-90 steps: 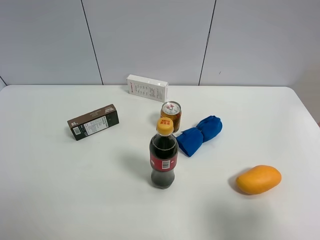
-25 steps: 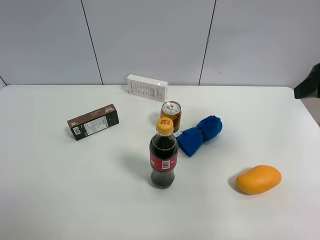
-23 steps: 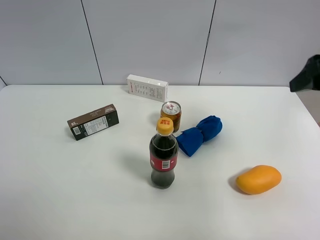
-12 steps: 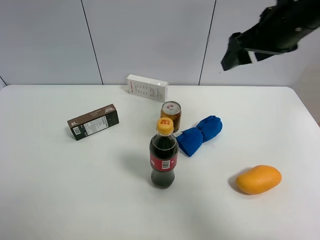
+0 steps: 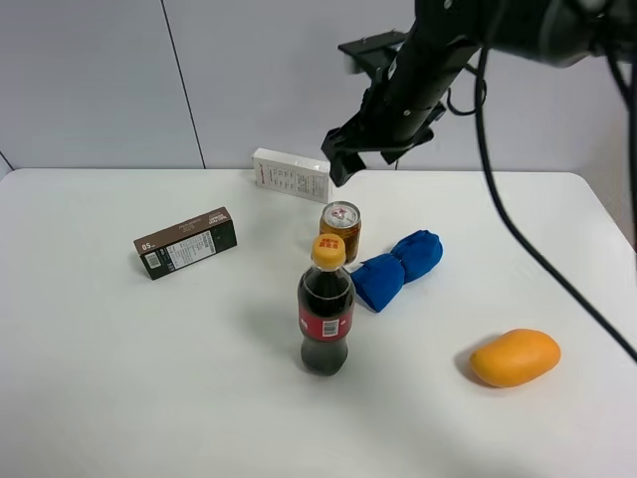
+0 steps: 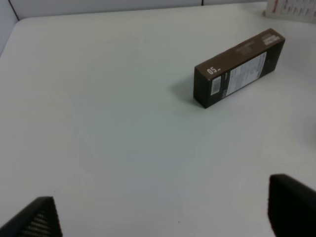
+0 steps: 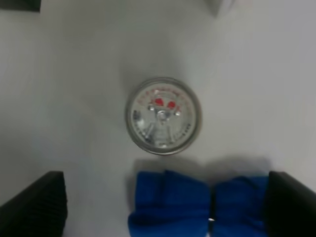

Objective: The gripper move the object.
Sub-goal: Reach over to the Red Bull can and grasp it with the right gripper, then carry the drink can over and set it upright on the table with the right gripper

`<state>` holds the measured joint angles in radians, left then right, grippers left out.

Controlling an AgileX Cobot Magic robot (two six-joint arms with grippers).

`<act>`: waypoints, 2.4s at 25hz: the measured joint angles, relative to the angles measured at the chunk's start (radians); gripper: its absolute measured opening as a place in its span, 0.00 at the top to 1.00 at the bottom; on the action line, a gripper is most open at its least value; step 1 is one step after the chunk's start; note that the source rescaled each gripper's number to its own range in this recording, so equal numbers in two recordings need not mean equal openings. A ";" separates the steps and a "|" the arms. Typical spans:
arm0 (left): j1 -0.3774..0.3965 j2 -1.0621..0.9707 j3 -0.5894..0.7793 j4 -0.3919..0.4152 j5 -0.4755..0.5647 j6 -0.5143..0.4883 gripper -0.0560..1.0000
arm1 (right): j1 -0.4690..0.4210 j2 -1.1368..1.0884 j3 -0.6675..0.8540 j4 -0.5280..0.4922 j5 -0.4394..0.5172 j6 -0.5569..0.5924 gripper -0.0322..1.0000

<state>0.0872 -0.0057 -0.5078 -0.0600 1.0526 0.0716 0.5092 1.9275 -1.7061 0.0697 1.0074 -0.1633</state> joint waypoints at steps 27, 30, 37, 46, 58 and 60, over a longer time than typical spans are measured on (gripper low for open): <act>0.000 0.000 0.000 0.000 0.000 0.000 0.00 | 0.017 0.196 -0.003 -0.047 -0.144 0.000 0.00; 0.000 0.000 0.000 0.000 0.000 0.000 0.00 | 0.017 0.218 -0.003 -0.030 -0.168 0.000 0.00; 0.000 0.000 0.000 0.000 0.000 0.000 0.00 | 0.017 0.264 -0.003 0.008 -0.225 0.000 0.00; 0.000 0.000 0.000 0.000 0.000 0.000 0.00 | 0.017 0.307 -0.003 0.008 -0.257 0.000 0.30; 0.000 0.000 0.000 0.000 0.000 0.000 0.00 | 0.017 0.321 -0.038 -0.012 -0.206 -0.002 0.96; 0.000 0.000 0.000 0.000 0.000 0.000 0.00 | 0.017 0.321 -0.067 -0.032 -0.159 -0.002 0.96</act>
<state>0.0872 -0.0057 -0.5078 -0.0600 1.0526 0.0716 0.5262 2.2482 -1.7729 0.0377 0.8486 -0.1653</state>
